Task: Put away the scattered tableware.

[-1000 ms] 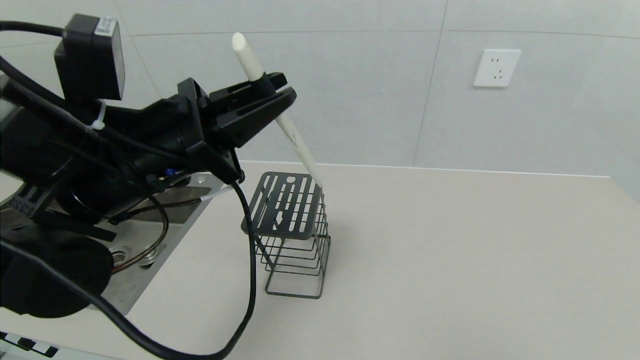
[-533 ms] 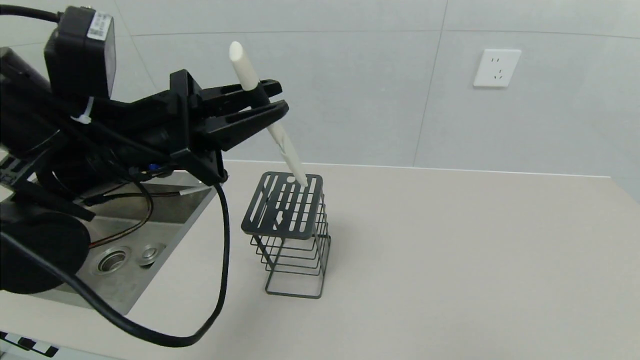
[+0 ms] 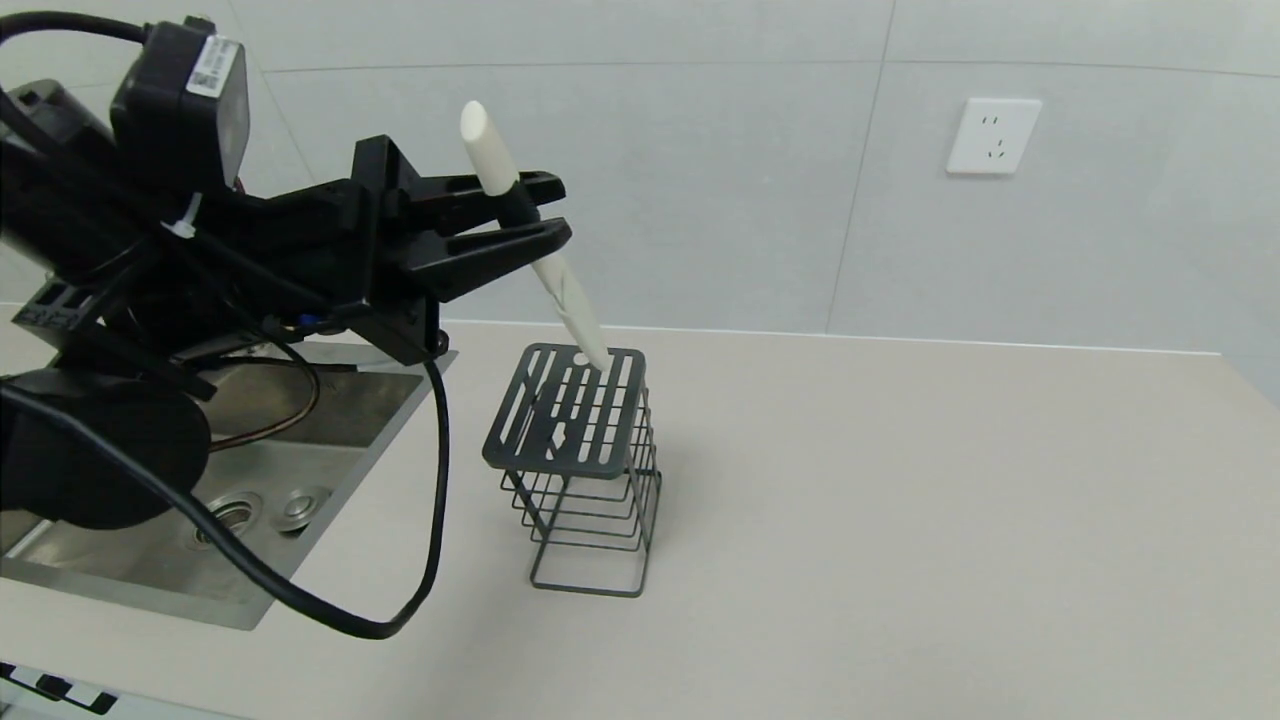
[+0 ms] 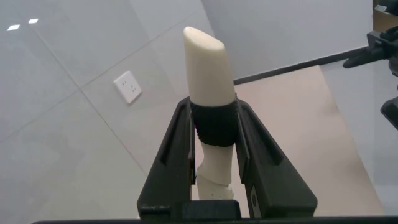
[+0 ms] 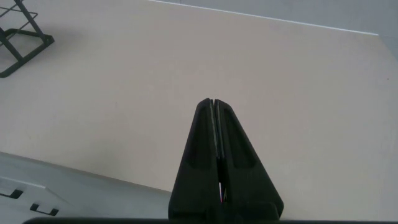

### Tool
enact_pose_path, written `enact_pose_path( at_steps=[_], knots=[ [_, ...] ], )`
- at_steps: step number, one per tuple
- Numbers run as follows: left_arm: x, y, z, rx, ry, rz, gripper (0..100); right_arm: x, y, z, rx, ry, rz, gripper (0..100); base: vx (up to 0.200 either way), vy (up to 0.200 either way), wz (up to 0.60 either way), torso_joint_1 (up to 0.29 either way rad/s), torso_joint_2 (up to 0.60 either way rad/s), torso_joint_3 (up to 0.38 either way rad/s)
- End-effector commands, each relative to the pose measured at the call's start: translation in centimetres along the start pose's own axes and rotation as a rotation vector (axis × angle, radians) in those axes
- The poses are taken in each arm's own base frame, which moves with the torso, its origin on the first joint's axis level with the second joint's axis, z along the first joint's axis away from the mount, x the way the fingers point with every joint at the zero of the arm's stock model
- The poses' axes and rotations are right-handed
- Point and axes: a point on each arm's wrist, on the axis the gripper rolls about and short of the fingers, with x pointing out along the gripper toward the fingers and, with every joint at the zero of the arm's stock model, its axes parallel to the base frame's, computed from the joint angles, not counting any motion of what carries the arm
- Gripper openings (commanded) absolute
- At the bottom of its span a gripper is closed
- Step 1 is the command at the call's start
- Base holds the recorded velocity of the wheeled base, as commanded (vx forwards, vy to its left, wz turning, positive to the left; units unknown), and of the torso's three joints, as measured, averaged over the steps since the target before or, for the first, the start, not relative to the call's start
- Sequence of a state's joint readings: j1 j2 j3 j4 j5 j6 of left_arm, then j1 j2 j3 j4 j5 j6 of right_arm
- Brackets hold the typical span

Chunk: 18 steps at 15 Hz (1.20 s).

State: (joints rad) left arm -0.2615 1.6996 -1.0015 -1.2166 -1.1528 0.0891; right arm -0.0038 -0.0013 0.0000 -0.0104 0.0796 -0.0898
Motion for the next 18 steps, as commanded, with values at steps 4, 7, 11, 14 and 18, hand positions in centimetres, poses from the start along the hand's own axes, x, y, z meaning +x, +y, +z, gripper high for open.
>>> enact_pose_path(
  at_steps=[4, 7, 11, 14, 18],
  knots=[
    [0.1, 0.3, -2.5, -0.047, 0.026, 0.003, 0, 0.0, 0.0, 0.0, 0.002, 0.001, 0.0, 0, 0.0, 0.0, 0.0, 0.0, 0.0, 0.0],
    [0.2, 0.3, -3.1, -0.04, 0.03, 0.001, 0, 0.0, 0.0, 0.0, 0.002, 0.001, 0.0, 0, 0.0, 0.0, 0.0, 0.0, 0.0, 0.0],
    [0.3, 0.3, -2.9, -0.035, 0.026, -0.001, 0, 0.0, 0.0, 0.0, 0.002, 0.001, 0.001, 0, 0.0, 0.0, 0.0, 0.0, 0.0, 0.0],
    [1.0, 0.0, -2.9, -0.036, 0.013, -0.02, 0, 0.0, 0.0, 0.0, 0.002, 0.001, 0.001, 0, 0.0, 0.0, 0.0, 0.0, 0.0, 0.0],
    [1.3, -0.1, -3.3, -0.043, 0.012, -0.025, 0, 0.0, 0.0, 0.0, 0.002, 0.001, 0.0, 0, 0.0, 0.0, 0.0, 0.0, 0.0, 0.0]
  ],
)
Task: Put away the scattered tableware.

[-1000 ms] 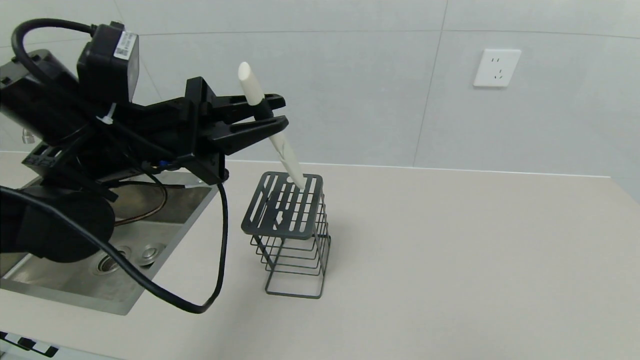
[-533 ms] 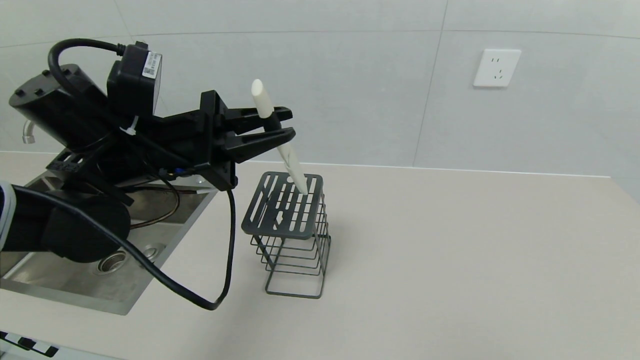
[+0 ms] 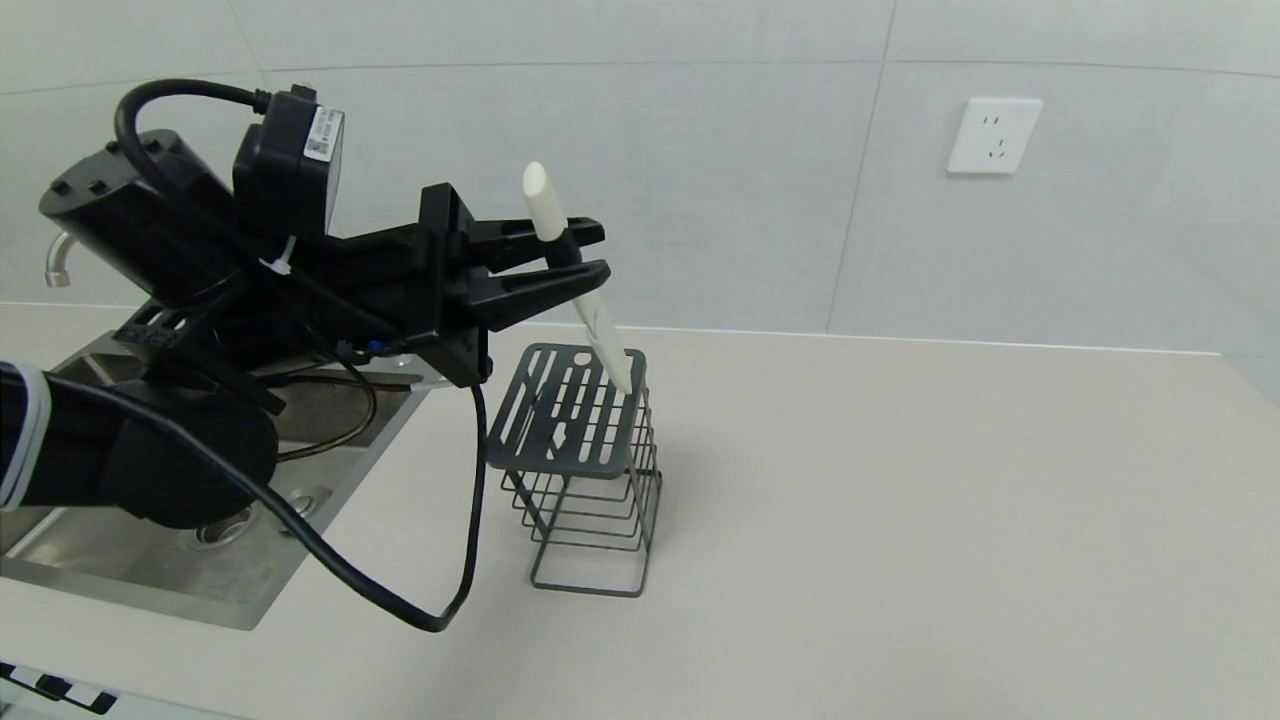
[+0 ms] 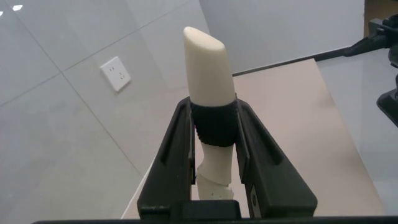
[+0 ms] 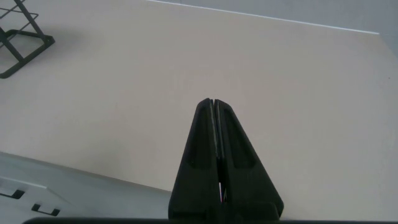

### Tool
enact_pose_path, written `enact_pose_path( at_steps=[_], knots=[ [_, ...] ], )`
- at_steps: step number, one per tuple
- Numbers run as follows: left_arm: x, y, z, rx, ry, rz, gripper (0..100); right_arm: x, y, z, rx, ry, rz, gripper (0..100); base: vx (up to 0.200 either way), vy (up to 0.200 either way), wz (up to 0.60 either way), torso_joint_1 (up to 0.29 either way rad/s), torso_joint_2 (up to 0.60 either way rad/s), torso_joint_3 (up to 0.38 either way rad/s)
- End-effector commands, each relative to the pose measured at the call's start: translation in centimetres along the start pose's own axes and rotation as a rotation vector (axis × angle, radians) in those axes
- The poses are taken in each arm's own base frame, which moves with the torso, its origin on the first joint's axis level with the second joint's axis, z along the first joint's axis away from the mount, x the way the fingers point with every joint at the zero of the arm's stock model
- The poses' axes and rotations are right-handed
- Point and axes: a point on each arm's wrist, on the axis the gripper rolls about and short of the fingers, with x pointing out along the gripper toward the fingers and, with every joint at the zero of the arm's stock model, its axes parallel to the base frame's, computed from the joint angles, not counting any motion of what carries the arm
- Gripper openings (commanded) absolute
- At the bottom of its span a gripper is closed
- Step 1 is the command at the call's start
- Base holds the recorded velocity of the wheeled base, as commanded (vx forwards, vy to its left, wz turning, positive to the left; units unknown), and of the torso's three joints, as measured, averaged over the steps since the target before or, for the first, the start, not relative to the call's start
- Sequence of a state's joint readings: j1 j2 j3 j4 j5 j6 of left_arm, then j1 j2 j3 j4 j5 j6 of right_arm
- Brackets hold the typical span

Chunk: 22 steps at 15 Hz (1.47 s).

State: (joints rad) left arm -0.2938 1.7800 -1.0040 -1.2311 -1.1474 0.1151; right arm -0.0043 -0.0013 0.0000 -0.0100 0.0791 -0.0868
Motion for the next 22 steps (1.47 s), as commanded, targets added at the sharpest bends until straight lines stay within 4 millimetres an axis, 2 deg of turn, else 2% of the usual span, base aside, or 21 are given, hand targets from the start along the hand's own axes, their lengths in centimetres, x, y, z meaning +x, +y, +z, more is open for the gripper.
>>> enact_pose_path(
  at_steps=[1, 3, 22],
  knots=[
    [0.0, 0.3, -0.1, 0.004, 0.001, 0.005, 0, 0.0, 0.0, 0.0, -0.001, 0.0, 0.002, 0, 0.0, 0.0, 0.0, 0.0, 0.0, 0.0],
    [-0.4, 1.1, 0.0, 0.037, 0.004, 0.027, 0, 0.0, 0.0, 0.0, -0.001, 0.001, 0.0, 0, 0.0, 0.0, 0.0, 0.0, 0.0, 0.0],
    [-0.5, 0.7, -1.2, -0.003, 0.021, 0.024, 0, 0.0, 0.0, 0.0, -0.001, 0.001, 0.0, 0, 0.0, 0.0, 0.0, 0.0, 0.0, 0.0]
  ],
)
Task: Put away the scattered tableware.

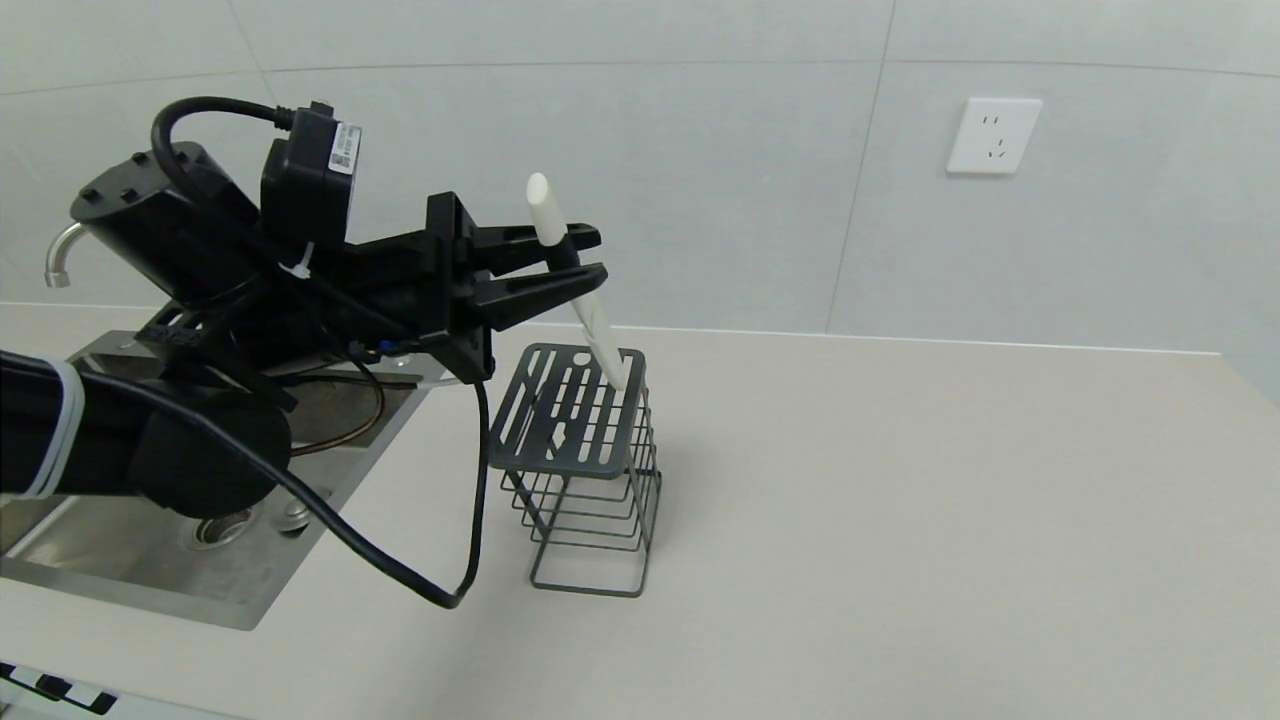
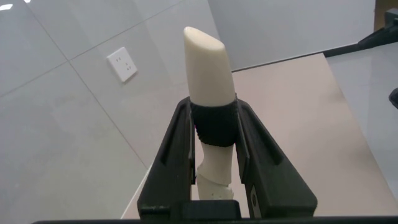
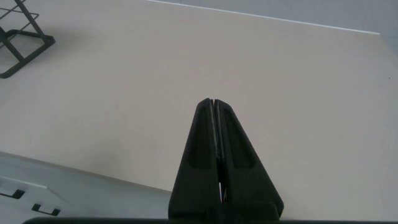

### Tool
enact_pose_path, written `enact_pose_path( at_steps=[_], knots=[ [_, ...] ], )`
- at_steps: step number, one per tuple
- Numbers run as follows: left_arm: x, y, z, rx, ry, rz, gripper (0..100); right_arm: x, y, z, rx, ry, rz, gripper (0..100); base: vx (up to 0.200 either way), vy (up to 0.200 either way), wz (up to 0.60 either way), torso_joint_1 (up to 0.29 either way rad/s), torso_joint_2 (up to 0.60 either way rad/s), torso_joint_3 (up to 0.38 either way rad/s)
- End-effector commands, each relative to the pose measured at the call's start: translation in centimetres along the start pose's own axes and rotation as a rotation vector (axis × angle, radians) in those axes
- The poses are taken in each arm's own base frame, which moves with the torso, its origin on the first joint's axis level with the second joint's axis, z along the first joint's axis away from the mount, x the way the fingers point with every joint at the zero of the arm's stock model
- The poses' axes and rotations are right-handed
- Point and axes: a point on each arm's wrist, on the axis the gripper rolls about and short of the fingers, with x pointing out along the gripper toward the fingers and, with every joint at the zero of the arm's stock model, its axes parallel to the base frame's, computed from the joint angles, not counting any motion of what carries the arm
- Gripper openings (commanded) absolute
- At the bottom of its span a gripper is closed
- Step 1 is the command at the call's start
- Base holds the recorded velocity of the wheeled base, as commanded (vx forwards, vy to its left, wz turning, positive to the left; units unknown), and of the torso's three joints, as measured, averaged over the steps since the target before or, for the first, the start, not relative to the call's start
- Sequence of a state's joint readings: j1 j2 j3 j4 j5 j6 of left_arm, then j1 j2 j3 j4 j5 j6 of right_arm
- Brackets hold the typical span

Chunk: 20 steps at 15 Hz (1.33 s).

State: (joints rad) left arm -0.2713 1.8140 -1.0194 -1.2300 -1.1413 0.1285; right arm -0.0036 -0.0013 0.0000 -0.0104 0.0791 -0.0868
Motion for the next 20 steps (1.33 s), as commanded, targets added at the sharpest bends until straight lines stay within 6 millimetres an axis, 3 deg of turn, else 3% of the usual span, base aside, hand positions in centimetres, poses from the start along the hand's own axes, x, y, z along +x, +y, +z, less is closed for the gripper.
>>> enact_pose_path(
  at_steps=[1, 20],
  knots=[
    [0.0, -0.1, -0.2, -0.008, 0.004, -0.001, 0, 0.0, 0.0, 0.0, -0.001, 0.001, 0.0, 0, 0.0, 0.0, 0.0, 0.0, 0.0, 0.0],
    [0.5, -0.3, -3.4, -0.06, 0.037, 0.006, 0, 0.0, 0.0, 0.0, -0.001, 0.001, 0.001, 0, 0.0, 0.0, 0.0, 0.0, 0.0, 0.0]
  ],
)
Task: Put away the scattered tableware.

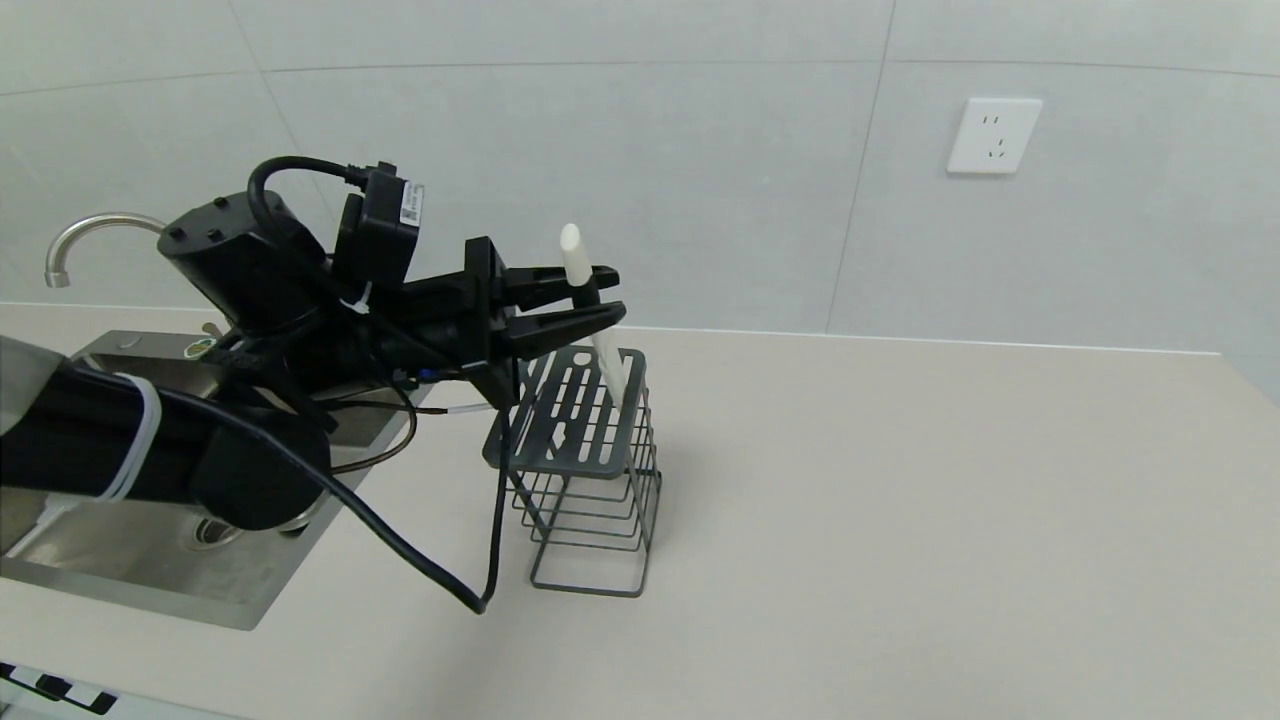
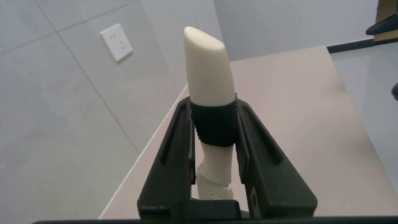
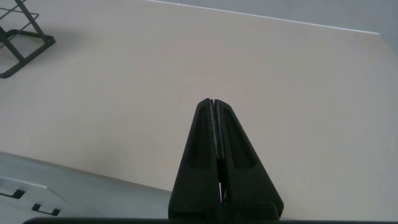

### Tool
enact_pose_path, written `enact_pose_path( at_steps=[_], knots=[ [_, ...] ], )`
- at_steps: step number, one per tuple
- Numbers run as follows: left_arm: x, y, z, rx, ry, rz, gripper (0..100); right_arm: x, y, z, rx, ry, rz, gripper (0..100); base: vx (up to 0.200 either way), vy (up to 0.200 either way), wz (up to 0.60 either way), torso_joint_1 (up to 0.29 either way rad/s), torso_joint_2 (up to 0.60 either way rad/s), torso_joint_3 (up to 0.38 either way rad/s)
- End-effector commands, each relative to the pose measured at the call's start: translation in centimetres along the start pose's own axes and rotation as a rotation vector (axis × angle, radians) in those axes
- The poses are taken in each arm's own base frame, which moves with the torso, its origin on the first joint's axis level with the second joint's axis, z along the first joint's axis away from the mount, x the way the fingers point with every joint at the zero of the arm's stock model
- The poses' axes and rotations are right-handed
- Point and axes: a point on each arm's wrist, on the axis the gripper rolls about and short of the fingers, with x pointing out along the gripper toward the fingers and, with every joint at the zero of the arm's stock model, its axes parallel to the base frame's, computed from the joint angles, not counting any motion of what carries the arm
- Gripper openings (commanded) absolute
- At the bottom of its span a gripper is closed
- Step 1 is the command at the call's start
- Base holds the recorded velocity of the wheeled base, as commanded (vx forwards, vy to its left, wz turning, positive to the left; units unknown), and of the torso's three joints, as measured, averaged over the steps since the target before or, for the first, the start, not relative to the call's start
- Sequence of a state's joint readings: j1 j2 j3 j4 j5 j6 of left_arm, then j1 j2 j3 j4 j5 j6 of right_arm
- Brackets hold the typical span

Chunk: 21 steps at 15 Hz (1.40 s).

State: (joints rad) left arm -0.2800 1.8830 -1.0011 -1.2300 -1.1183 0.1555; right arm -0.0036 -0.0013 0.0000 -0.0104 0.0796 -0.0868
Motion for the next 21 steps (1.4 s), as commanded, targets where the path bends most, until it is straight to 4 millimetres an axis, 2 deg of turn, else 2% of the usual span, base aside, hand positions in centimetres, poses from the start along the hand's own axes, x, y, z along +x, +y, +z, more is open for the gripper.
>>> enact_pose_path(
  at_steps=[1, 21],
  knots=[
    [0.3, -0.1, -0.4, -0.011, 0.001, -0.007, 0, 0.0, 0.0, 0.0, -0.001, 0.001, -0.001, 0, 0.0, 0.0, 0.0, 0.0, 0.0, 0.0],
    [0.2, -1.3, -4.8, -0.14, 0.07, 0.004, 0, 0.0, 0.0, 0.0, -0.001, 0.001, -0.001, 0, 0.0, 0.0, 0.0, 0.0, 0.0, 0.0]
  ],
)
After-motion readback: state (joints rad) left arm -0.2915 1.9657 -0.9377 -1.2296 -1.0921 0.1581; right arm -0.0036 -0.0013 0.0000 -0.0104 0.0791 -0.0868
